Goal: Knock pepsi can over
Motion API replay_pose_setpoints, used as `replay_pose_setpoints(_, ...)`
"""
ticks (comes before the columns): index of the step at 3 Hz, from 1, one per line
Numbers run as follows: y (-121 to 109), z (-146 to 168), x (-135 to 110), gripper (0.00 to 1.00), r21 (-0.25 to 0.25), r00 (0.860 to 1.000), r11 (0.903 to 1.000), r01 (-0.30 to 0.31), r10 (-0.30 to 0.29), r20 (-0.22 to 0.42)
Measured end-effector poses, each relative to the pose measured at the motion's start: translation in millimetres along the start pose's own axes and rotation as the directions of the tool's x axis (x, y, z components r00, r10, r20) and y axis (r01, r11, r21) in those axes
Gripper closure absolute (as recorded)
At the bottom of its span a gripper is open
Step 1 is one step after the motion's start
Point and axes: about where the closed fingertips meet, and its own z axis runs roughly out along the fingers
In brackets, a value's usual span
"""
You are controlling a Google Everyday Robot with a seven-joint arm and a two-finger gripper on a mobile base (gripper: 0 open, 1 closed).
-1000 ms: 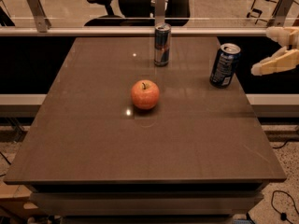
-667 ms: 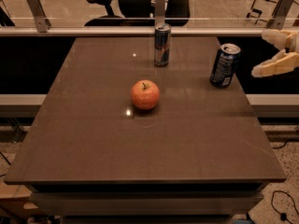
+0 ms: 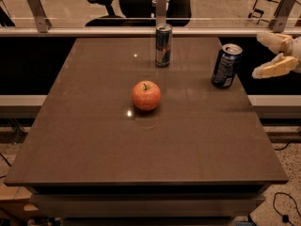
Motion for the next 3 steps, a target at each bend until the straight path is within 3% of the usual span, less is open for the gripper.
replay_pose_setpoints(3,-6.7,25.6,17.1,0.00,-0.056,0.999,0.9984,0.006,-0.003,0.048)
